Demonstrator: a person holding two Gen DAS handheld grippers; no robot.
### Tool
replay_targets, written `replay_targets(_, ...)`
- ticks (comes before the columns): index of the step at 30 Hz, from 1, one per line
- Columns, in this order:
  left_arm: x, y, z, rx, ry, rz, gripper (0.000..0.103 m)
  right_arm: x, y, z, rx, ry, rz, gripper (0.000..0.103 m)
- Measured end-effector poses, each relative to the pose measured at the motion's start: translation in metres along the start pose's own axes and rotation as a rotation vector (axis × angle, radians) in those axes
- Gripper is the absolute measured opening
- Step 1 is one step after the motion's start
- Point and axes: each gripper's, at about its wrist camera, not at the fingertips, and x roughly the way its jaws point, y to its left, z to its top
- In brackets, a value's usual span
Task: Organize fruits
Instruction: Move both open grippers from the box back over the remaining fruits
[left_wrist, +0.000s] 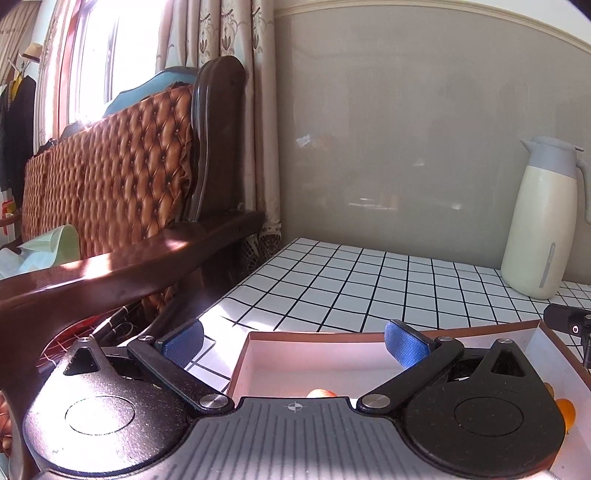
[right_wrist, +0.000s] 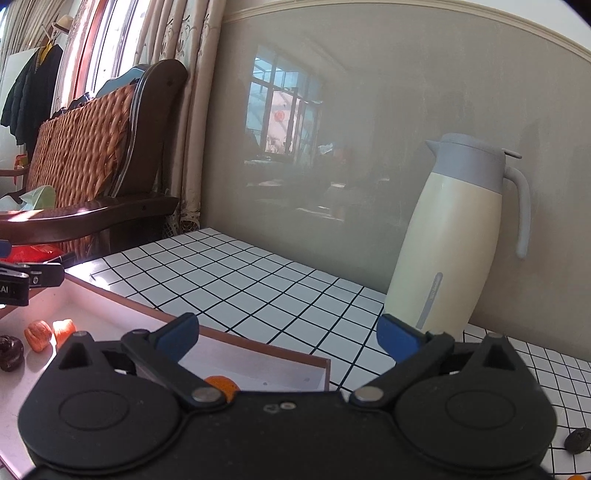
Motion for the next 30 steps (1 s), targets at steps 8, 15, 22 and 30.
replay_targets(8, -0.022, -0.009, 0.002, -0.073, -0.006, -0.050, 0.103, -0.018, -0.002, 0.003, 0.021, -0.019, -0.007, 0.097)
replay_targets(15, -0.051, -0.034, 0.000, -0.076, -0.072, -0.066, 0.103, -0.047, -0.016, 0.004, 0.062, -0.045, -0.042, 0.097)
replay_targets(22, -0.072, -0.079, -0.006, -0.032, -0.120, -0.060, 0.103, -0.069, -0.055, -0.009, 0.130, -0.029, -0.095, 0.093)
replay_targets(30, -0.081, -0.122, 0.000, -0.080, -0.105, -0.198, 0.103, -0.086, -0.097, -0.032, 0.142, 0.019, -0.180, 0.094)
